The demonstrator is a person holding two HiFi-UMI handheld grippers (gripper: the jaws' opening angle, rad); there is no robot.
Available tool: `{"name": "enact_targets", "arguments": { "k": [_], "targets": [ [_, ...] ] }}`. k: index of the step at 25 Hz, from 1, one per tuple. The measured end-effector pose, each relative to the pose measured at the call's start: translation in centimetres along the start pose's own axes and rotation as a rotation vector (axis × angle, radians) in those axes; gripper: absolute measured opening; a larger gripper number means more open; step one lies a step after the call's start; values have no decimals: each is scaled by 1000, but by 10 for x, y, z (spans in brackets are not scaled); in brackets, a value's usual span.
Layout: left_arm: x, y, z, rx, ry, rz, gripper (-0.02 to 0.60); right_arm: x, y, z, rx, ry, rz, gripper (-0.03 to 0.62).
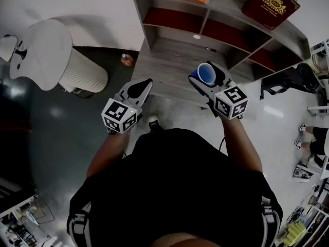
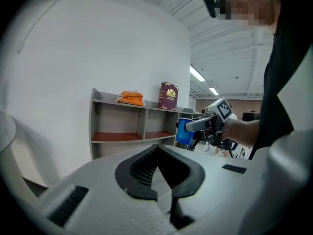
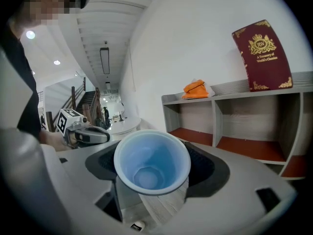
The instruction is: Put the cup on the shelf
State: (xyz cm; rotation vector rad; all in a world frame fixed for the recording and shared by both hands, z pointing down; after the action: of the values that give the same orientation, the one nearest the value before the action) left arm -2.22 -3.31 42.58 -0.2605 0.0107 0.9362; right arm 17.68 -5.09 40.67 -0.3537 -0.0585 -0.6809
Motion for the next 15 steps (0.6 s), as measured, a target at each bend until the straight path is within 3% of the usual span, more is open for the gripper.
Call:
{"name": "enact_targets", "arguments": {
  "k": [9, 15],
  "targets": [
    [-57, 8, -8, 4, 12, -21, 17, -1, -44, -21, -11, 0, 9, 382],
    [-81, 9, -8, -2, 19, 7, 17, -4, -69, -30, -18, 5, 26, 382]
  ]
}}
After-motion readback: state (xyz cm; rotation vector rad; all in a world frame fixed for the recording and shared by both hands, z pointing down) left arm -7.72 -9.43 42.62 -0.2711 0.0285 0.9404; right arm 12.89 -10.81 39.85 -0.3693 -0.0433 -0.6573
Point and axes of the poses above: the fingertips, and each gripper's own axes: y backward along the fingers, x to its right, z out of its underside, the point moved 3 cm from there along y, backward along the fingers, and after that the axes turned 1 degree about -y, right-handed, at the moved point
